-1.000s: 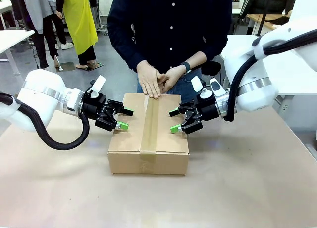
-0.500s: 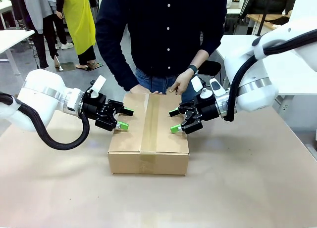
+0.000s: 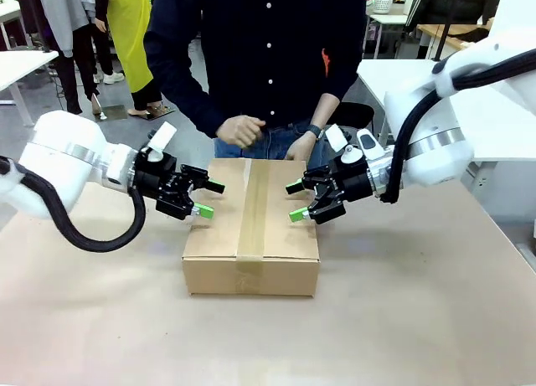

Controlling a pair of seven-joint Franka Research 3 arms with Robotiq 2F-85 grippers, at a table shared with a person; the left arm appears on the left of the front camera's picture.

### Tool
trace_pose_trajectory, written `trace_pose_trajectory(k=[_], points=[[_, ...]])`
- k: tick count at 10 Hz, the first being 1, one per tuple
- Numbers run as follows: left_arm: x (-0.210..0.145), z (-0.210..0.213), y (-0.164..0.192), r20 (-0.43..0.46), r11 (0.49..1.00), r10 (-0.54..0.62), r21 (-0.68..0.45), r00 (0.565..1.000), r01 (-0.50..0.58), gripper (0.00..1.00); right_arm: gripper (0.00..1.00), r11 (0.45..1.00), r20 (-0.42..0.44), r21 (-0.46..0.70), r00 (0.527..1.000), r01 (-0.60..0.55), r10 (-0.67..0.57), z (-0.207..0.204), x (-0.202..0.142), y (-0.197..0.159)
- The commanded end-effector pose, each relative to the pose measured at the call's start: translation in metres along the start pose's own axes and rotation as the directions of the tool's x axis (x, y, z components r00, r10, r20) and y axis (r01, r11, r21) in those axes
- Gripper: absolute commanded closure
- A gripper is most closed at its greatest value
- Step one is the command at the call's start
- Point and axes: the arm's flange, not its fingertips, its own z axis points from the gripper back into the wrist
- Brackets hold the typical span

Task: Pack the gift set into the box.
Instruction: Press and hold the closed box until the human finishes sealing it.

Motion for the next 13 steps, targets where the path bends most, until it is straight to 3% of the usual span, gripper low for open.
trace_pose_trajectory(k=[1, 2, 4, 5, 6, 7, 13], points=[[0.049, 0.058, -0.066, 0.146, 0.995, -0.068, -0.060, 0.987, 0.077, 0.00, 0.00, 0.999, 0.169, -0.012, 0.985, -0.044, 0.045, 0.066, 0.025, 0.040], [0.059, 0.100, -0.098, 0.264, 0.990, -0.123, -0.033, 0.957, 0.136, 0.00, 0.00, 0.997, 0.310, -0.047, 0.948, -0.069, 0.080, 0.111, 0.028, 0.065], [0.032, 0.180, -0.145, 0.462, 0.980, -0.194, 0.053, 0.865, 0.192, 0.00, 0.00, 0.976, 0.507, -0.215, 0.849, -0.044, 0.150, 0.195, -0.009, 0.106], [0.003, 0.210, -0.160, 0.532, 0.968, -0.225, 0.216, 0.816, 0.126, 0.00, 0.00, 0.904, 0.537, -0.427, 0.812, 0.029, 0.228, 0.222, -0.041, 0.121], [-0.016, 0.222, -0.166, 0.591, 0.959, -0.221, 0.278, 0.776, 0.062, 0.00, 0.00, 0.839, 0.544, -0.538, 0.794, 0.083, 0.270, 0.229, -0.060, 0.125], [0.048, 0.189, -0.165, 0.464, 0.978, -0.206, 0.124, 0.862, 0.167, 0.00, 0.00, 0.967, 0.499, -0.253, 0.857, 0.000, 0.131, 0.207, -0.001, 0.112], [0.048, 0.189, -0.165, 0.464, 0.978, -0.206, 0.124, 0.862, 0.167, 0.00, 0.00, 0.967, 0.499, -0.253, 0.857, 0.000, 0.131, 0.207, -0.001, 0.112]])
